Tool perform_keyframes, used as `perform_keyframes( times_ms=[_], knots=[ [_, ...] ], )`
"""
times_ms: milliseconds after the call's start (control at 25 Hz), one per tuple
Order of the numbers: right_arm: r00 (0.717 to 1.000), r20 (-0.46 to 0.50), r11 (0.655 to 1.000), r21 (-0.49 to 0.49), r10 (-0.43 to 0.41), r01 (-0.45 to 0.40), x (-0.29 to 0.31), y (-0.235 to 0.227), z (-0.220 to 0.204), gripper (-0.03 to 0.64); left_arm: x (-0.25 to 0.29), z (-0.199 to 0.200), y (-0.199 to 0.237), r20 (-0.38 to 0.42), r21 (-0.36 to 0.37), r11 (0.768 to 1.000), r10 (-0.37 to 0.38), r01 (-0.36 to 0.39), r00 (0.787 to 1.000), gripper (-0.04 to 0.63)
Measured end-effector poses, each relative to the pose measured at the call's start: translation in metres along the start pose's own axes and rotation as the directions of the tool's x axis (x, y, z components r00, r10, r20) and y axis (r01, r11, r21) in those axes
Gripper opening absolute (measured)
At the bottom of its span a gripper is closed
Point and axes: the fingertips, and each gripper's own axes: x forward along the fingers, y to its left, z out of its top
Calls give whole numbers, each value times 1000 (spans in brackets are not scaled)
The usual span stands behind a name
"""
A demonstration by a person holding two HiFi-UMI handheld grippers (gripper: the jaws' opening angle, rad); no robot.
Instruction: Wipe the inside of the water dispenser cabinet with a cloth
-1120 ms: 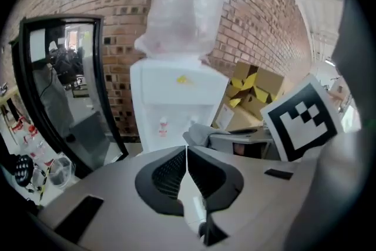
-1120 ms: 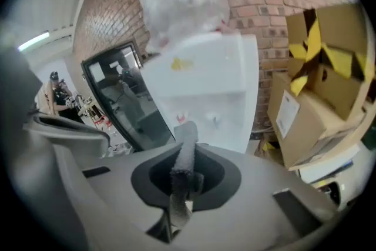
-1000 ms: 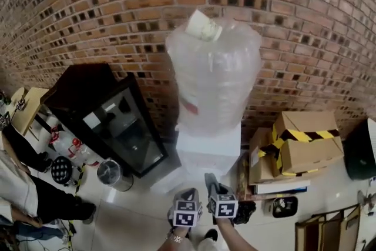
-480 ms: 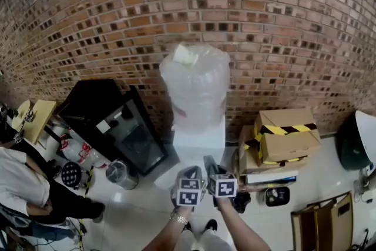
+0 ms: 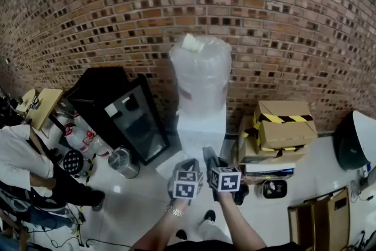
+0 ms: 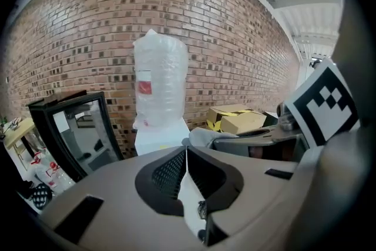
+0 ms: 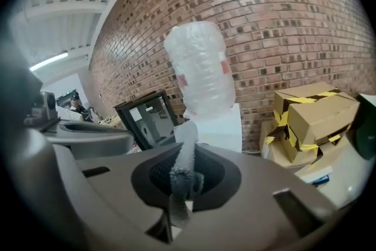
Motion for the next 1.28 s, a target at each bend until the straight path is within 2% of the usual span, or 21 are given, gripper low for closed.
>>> perform_keyframes(
  times_ms=[320, 560, 800, 960, 1280],
  knots=[
    [999, 24, 997, 68, -34, 32, -61, 70, -58, 20, -90, -35, 11, 11, 13, 999, -39, 39, 999, 8],
    [997, -5, 996, 33, -80, 80, -115, 104, -97, 21, -133, -68, 3, -28, 1, 998, -68, 68, 997, 8],
    [998, 12, 998, 13, -66, 66, -126, 115, -95, 21, -148, -61, -3, 4, 11, 999, -51, 51, 999, 8],
    [999, 19, 1000, -1, -26, 26, -127, 128, -89, 21, -158, -53, -1, 15, 26, 999, -25, 24, 1000, 8],
    [1000, 0, 1000, -9, -22, 22, -134, 128, -98, 21, -166, -61, -15, -12, 35, 999, -29, 29, 1000, 8]
  ],
)
